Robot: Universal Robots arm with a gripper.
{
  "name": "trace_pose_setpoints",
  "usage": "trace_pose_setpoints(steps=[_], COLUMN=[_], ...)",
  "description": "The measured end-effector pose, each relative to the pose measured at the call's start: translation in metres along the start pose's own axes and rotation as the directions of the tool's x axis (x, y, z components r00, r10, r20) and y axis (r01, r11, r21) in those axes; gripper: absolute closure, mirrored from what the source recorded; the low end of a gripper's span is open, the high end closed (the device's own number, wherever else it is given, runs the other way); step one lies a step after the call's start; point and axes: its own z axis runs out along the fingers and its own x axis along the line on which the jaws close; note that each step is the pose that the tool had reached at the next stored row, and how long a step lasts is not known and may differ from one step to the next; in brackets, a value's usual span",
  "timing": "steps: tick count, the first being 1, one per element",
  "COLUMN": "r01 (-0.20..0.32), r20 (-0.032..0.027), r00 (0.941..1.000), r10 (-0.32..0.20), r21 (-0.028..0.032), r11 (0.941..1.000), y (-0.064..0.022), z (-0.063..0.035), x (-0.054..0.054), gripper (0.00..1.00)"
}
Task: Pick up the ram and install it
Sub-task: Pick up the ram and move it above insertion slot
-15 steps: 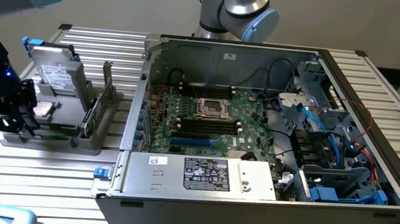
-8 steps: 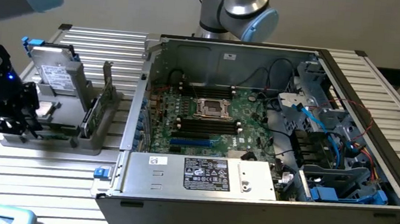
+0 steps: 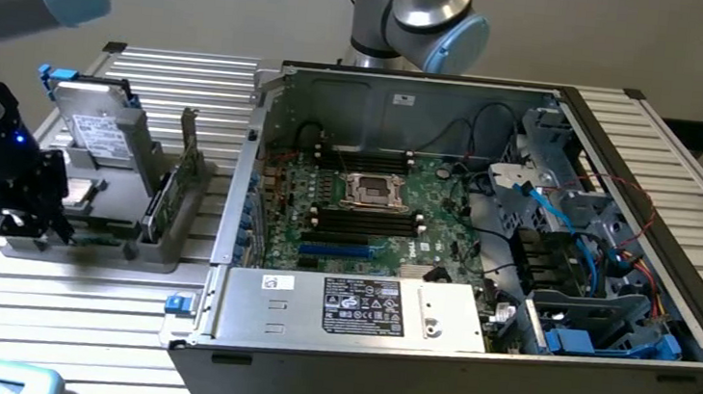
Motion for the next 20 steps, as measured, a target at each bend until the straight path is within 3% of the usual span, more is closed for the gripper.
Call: trace_pose_setpoints(steps=[2, 8, 20], r01=[0.000, 0.000, 0.000], r20=[-0.0012, -0.0026, -0.0025], r00=[1.0000, 1.0000, 1.0000], r10=[0.000, 0.000, 0.000], r21=[0.0000, 0.0000, 0.0001], r11=[1.0000, 1.0000, 1.0000], y=[0.0011, 0.0050, 0.0150], z=[-0.0001, -0.0037, -0.0564], x=[0.000, 0.000, 0.005], gripper=[0.85, 0.85, 0.85])
